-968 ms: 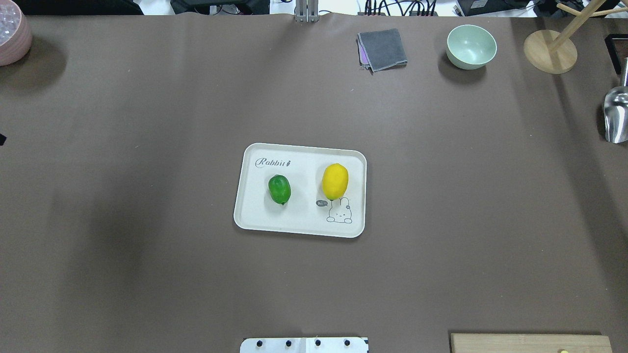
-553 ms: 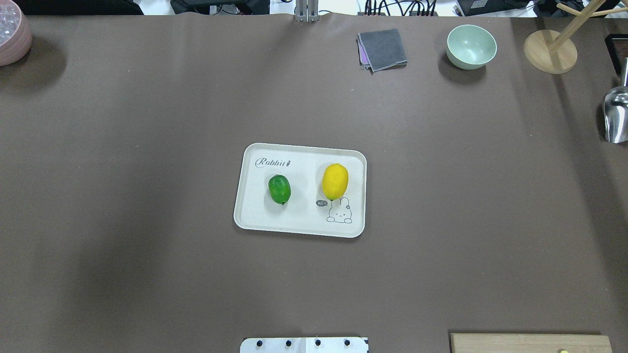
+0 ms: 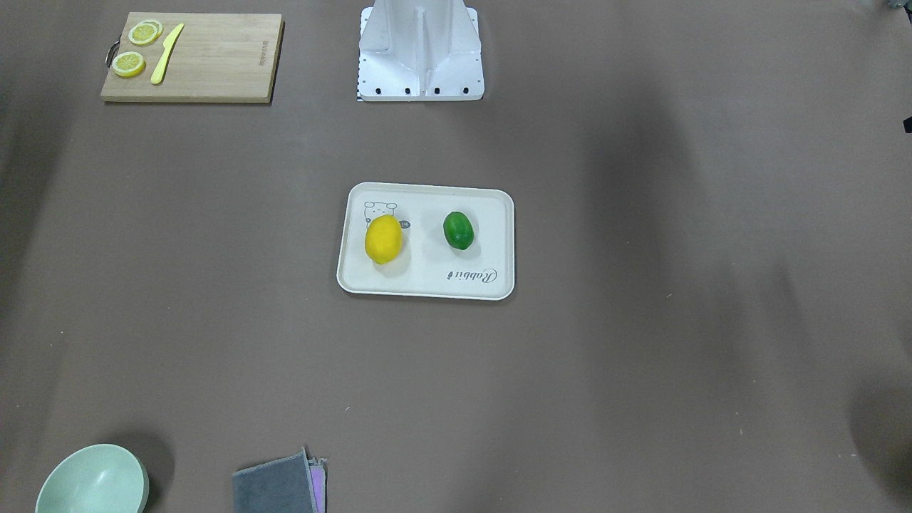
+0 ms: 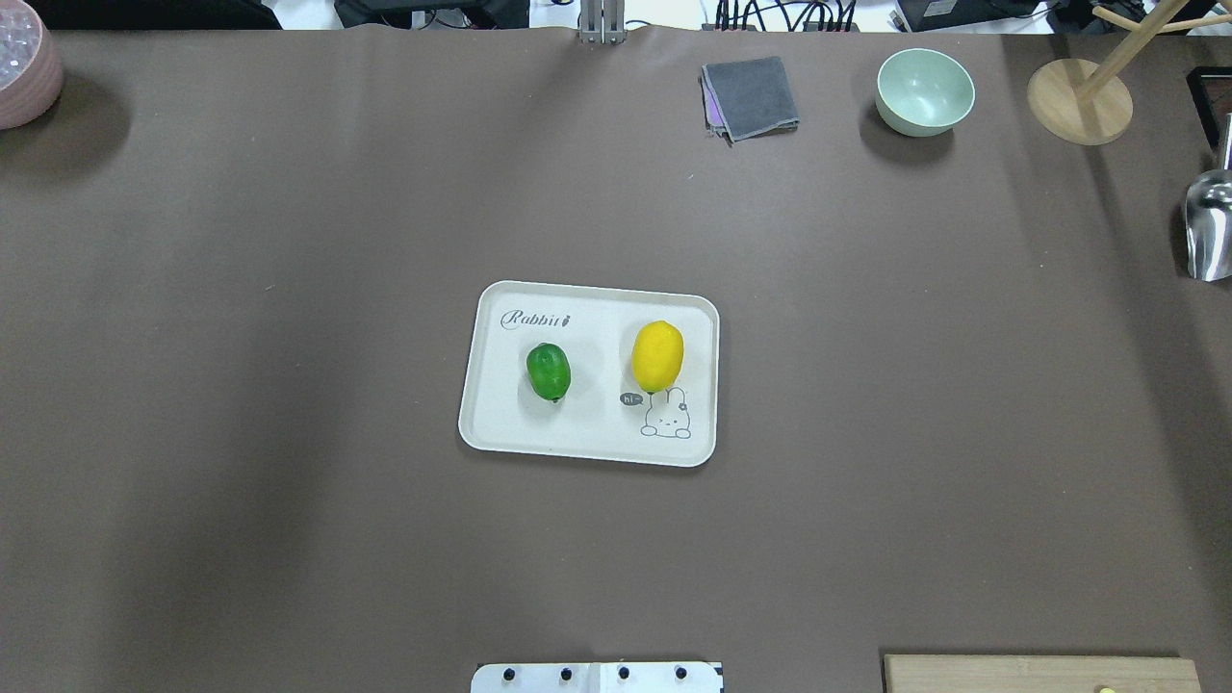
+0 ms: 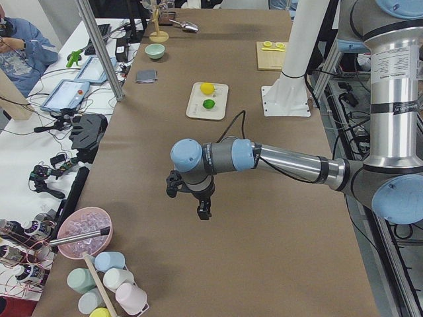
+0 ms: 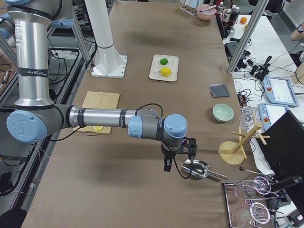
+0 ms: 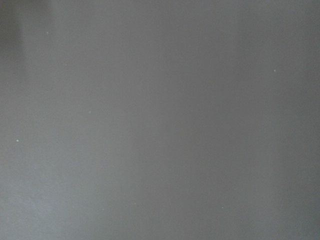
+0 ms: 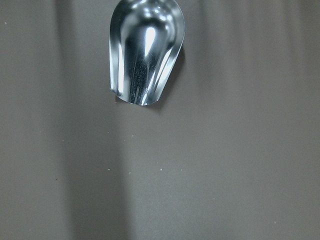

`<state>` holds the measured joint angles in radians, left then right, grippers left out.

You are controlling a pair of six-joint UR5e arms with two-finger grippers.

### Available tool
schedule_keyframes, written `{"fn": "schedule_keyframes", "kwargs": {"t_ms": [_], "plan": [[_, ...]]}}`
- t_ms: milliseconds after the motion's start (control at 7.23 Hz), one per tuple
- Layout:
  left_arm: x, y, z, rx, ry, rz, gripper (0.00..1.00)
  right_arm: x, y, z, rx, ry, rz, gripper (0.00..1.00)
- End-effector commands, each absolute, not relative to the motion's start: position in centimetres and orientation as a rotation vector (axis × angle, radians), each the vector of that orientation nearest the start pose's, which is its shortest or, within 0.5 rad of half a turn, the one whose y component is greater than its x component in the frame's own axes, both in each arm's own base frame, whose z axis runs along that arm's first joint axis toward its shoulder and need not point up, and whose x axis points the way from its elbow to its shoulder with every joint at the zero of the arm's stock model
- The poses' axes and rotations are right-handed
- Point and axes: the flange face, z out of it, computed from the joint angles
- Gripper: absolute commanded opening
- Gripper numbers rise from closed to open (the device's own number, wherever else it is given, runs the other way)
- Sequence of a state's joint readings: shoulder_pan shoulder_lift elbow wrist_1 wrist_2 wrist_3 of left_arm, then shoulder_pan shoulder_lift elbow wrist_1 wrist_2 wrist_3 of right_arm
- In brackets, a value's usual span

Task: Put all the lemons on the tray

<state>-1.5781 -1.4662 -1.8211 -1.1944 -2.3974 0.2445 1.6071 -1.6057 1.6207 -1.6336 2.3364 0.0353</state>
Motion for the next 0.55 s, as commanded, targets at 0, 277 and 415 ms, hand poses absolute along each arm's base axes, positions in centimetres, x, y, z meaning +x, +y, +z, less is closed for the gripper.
{"fn": "schedule_keyframes", "kwargs": {"t_ms": [0,277,415], "plan": [[-9.3,-41.5,65.2,-0.132,0.825,0.100,0.98,8.1,-46.8,66.1,-0.051,-0.767,0.088,1.00],[-9.4,-41.9,66.2,-0.157,0.828,0.085,0.98,8.1,-46.6,66.3,-0.055,-0.767,0.091,1.00],[-9.5,-41.5,67.0,-0.174,0.831,0.073,0.98,8.1,-46.6,66.3,-0.055,-0.767,0.091,1.00]]}}
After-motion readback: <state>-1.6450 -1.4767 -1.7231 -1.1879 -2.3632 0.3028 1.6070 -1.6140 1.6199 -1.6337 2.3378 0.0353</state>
